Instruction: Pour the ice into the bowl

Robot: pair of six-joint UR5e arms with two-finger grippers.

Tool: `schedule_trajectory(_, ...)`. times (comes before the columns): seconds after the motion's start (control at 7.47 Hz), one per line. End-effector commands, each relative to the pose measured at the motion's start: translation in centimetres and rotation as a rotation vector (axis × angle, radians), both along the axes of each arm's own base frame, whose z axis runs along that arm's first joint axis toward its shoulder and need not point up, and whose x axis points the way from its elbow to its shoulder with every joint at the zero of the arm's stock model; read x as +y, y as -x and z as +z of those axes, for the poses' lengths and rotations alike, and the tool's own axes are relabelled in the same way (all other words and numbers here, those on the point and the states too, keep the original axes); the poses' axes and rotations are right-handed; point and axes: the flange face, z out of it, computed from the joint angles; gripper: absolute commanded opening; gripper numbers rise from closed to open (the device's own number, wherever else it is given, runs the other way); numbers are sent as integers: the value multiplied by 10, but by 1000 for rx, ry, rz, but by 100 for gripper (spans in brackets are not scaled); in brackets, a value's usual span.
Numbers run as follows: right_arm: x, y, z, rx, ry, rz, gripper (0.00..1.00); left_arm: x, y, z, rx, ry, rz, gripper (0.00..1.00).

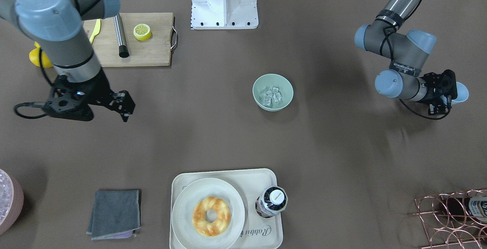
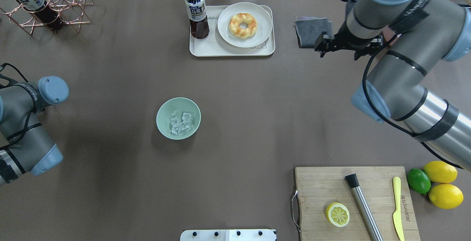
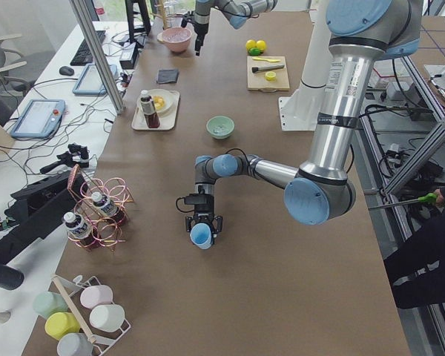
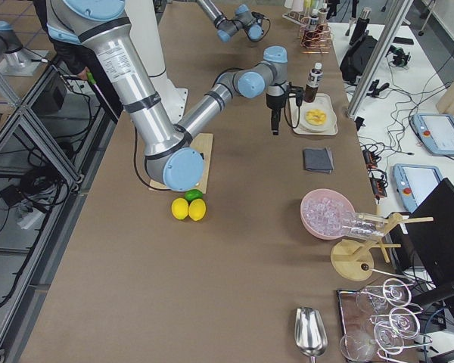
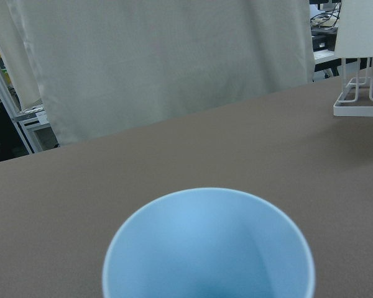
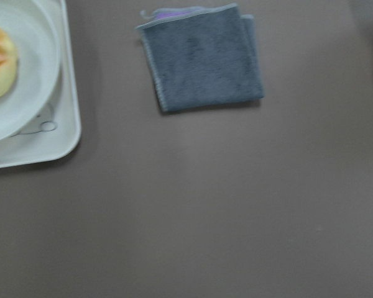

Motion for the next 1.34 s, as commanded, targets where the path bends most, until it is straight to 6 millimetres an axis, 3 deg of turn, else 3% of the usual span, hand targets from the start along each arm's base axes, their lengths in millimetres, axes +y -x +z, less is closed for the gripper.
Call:
schedule_trajectory(0.0, 40, 104, -91, -48, 4, -6, 99, -9, 16, 35, -42, -2, 2, 47)
schedule_trajectory(0.27, 75, 187, -141, -51, -7, -103, 99, -12, 20, 34, -38, -8, -7, 47)
schedule_trajectory(0.4, 93, 218, -160, -48, -31, -132, 99, -13, 19, 32, -33, -11, -7, 50)
schedule_trajectory(0.67, 122, 273, -180, -33, -52, -167, 99, -13, 19, 32, -34, -12, -5, 67)
schedule_trajectory(0.94, 127, 315, -193, -46, -75, -182, 99, -13, 19, 33, -33, 3, 26, 88)
schedule_trajectory(1.07, 127, 323, -196, -50, -77, -185, 99, -13, 19, 32, -33, 2, 27, 96)
schedule_trajectory(1.21, 123, 334, -192, -51, -79, -186, 99, -14, 19, 32, -32, 2, 30, 97)
